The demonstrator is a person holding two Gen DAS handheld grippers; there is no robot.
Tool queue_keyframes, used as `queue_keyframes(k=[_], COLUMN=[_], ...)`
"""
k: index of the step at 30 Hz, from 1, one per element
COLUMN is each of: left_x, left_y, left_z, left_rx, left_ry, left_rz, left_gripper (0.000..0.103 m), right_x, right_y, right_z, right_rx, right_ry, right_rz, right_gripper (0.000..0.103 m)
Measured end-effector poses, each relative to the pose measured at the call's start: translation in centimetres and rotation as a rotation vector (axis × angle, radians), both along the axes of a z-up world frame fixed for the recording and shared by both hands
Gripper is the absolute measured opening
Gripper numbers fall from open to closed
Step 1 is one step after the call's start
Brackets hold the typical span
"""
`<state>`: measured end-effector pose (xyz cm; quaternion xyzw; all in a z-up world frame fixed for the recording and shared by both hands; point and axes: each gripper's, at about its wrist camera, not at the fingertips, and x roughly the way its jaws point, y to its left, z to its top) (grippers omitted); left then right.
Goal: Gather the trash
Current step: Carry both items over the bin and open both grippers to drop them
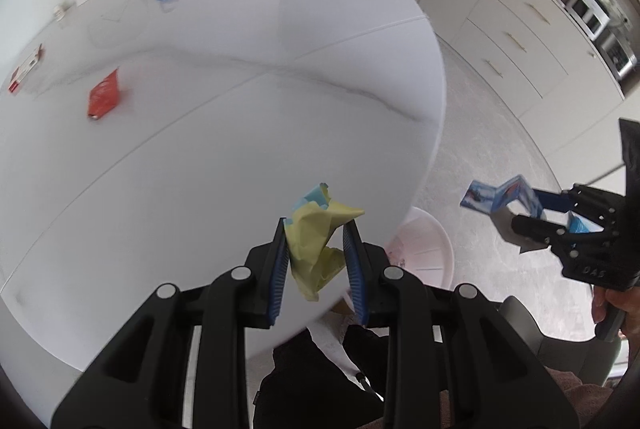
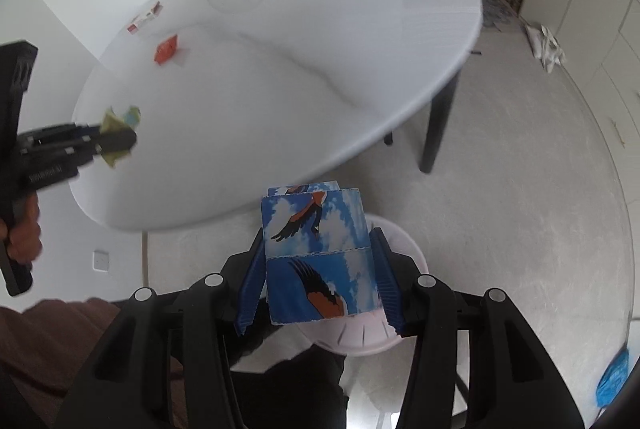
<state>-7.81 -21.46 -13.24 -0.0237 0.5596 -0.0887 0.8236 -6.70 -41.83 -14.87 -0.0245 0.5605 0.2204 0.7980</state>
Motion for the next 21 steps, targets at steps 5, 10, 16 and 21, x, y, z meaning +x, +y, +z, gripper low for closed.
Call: queue_keyframes(k=[5,10,16,21], left_x=[-1.3,-2.7,-3.5,-3.6], left_y=[-3.5,-6.3,-8.6,-11.7], left_z=[-0.2,-0.8,-2.5,-5.3], left_rx=[-0.004,0.014,0.034,0.036], left_ry=[0.011,0.030,0.064,0.104], left_rz=[-0.044,-0.059,-0.087,-0.150], left_gripper=[0.027,0.027,0.027,0.027], right_x=[-0.6,-0.1,1.3,0.8], right_y=[-2.3,-2.8,-2.5,-4.7], right_z=[-6.5,-14.2,-18.7,-16.5], right_rx=[-0.016,0.003,0.014,-0.007], right_ry=[0.089,0.187,0.276,0.226], right_rz=[-0.022,-0.018,-0.010,-0.034], right_gripper=[0.050,0.052,0.078,0.088])
